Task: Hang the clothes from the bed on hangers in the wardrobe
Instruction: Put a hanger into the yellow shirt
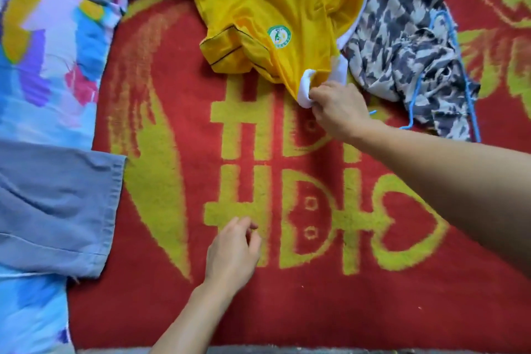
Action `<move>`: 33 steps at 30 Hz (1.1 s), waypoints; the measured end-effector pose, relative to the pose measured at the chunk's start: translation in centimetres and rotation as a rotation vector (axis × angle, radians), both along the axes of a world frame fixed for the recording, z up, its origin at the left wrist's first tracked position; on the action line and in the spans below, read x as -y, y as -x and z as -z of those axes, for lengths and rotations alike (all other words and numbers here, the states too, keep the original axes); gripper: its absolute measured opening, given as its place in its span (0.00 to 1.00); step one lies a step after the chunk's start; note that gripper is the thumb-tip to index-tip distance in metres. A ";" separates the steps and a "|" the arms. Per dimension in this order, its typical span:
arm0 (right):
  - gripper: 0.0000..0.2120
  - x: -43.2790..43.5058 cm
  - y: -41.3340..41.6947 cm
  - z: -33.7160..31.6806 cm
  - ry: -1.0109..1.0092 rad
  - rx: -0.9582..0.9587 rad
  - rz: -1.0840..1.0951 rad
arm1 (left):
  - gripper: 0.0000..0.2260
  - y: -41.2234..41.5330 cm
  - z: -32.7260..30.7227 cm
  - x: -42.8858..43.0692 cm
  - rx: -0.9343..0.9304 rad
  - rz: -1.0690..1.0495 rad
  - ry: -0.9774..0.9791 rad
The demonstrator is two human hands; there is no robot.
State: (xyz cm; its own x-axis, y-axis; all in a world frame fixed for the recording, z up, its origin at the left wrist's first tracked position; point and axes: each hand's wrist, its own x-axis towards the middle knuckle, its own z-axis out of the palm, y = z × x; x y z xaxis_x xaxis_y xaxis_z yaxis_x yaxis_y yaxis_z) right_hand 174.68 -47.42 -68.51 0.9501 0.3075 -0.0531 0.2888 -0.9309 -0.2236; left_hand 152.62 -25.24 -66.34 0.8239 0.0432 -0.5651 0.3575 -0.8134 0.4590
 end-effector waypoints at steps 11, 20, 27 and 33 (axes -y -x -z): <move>0.04 6.6 26.6 -0.3 -0.052 -0.241 0.007 | 0.08 -9.7 -5.7 3.4 0.306 0.248 0.011; 0.18 9.1 27.3 -0.5 -0.347 -0.448 0.995 | 0.28 -16.6 -1.4 18.5 0.455 1.014 -0.211; 0.07 6.8 27.0 -0.5 -0.152 -0.793 0.785 | 0.12 -14.1 0.2 16.5 0.368 1.018 -0.493; 0.08 9.0 27.8 -3.8 -0.429 -0.608 0.869 | 0.06 -8.1 -2.3 9.0 0.517 0.699 -0.375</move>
